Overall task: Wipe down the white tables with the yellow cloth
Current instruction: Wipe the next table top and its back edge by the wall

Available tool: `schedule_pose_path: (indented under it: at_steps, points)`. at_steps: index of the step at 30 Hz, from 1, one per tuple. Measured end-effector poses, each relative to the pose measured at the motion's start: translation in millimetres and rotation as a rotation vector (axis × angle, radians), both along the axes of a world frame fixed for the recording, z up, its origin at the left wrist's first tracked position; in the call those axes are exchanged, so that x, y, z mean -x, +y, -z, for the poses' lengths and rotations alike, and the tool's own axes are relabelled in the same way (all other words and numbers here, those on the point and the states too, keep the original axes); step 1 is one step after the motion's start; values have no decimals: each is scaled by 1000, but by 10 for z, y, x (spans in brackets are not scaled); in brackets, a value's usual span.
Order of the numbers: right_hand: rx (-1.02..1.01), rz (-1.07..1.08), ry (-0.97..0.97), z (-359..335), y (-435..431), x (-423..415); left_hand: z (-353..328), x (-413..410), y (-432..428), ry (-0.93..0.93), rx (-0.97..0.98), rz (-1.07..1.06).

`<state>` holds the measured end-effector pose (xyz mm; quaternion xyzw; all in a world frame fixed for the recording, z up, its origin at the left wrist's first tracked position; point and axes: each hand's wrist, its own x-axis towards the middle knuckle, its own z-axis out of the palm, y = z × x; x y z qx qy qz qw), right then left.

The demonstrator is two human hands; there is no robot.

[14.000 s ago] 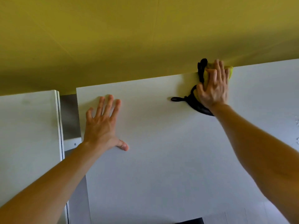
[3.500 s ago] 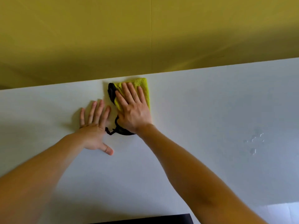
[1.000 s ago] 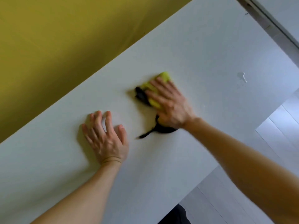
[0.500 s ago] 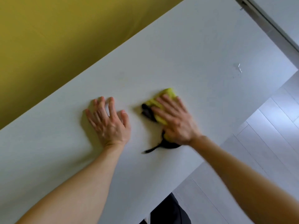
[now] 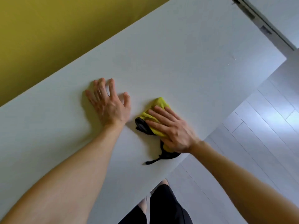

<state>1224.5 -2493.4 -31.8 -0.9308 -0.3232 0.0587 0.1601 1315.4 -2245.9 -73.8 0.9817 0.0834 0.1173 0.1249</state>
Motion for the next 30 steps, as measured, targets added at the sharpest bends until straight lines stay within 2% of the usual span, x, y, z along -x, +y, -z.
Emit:
schedule_pose_path:
  at_steps: [2,4,6,8,9,12,14,15,17,20,22,24,25,27,30]
  points:
    - [25,124,-48,51,-474,-272,1,-10,13,32,36,22]
    - [7,420,-86,71,-805,-459,13,-30,50,22,88,50]
    - [-22,710,-92,121,-711,-471,28,-36,82,-6,118,59]
    - [-85,824,-106,156,-235,-258,27,-29,94,-20,127,50]
    - [-117,748,-116,155,63,-57,26,-30,90,-23,125,44]
    - [-107,247,-12,52,705,654,6,-19,84,-34,103,35]
    - [-79,26,-8,26,516,699,1,-6,79,-40,77,32]
    - [-57,5,-27,52,290,575,7,-11,71,-46,59,29]
    - [-4,155,-47,96,-264,225,13,-29,58,-46,30,29]
    - [6,583,-80,102,-983,-219,13,-15,45,-26,-20,35]
    - [-34,821,-83,160,-937,-268,3,-8,61,5,-45,45]
    - [-77,945,-80,183,-511,-107,-15,6,66,38,-74,44]
    - [-92,895,-85,174,-256,45,-33,18,60,46,-89,42]
    - [-121,593,-42,151,112,422,-74,61,13,41,-105,47]
    - [-114,144,-32,136,-173,509,-142,135,-257,3,-117,105]
